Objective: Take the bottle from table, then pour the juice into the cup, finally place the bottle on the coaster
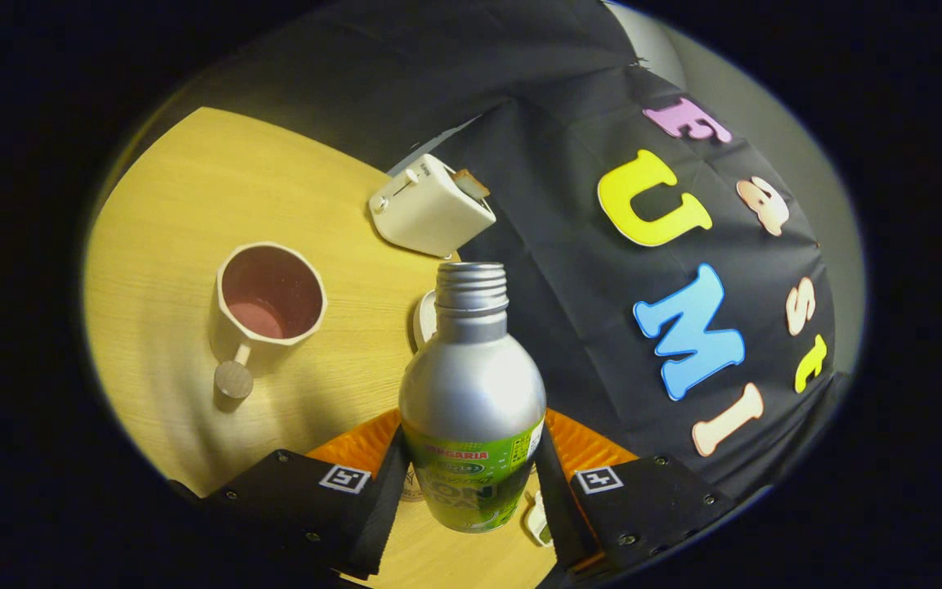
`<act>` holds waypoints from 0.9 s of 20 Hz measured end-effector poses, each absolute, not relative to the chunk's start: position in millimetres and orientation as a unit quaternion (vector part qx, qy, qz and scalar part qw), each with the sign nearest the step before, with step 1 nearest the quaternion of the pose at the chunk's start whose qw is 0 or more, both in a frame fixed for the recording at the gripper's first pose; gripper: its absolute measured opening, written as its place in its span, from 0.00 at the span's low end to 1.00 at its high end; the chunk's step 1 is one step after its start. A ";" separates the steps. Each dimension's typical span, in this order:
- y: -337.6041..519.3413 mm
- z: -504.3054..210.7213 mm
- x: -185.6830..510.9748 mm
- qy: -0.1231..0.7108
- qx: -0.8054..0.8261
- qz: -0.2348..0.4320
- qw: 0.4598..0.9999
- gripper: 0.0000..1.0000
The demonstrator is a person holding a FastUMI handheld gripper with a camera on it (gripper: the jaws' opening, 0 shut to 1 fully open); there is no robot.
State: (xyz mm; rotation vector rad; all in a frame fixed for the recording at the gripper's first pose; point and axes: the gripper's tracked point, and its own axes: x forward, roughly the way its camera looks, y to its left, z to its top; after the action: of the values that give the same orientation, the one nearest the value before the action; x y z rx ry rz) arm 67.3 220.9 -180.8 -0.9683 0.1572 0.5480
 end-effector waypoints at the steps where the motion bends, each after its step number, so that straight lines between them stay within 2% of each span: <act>1: 218.8 -177.8 66.8 0.077 -0.437 0.259 0.858 0.76; 9: 202.5 -173.7 67.9 0.108 -0.275 0.259 0.920 0.76; 18: 177.6 -164.9 80.9 0.140 -0.056 0.248 0.957 0.76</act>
State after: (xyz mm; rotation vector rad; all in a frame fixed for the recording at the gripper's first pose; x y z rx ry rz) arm 80.9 177.6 -164.9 -0.1145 0.2840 0.5026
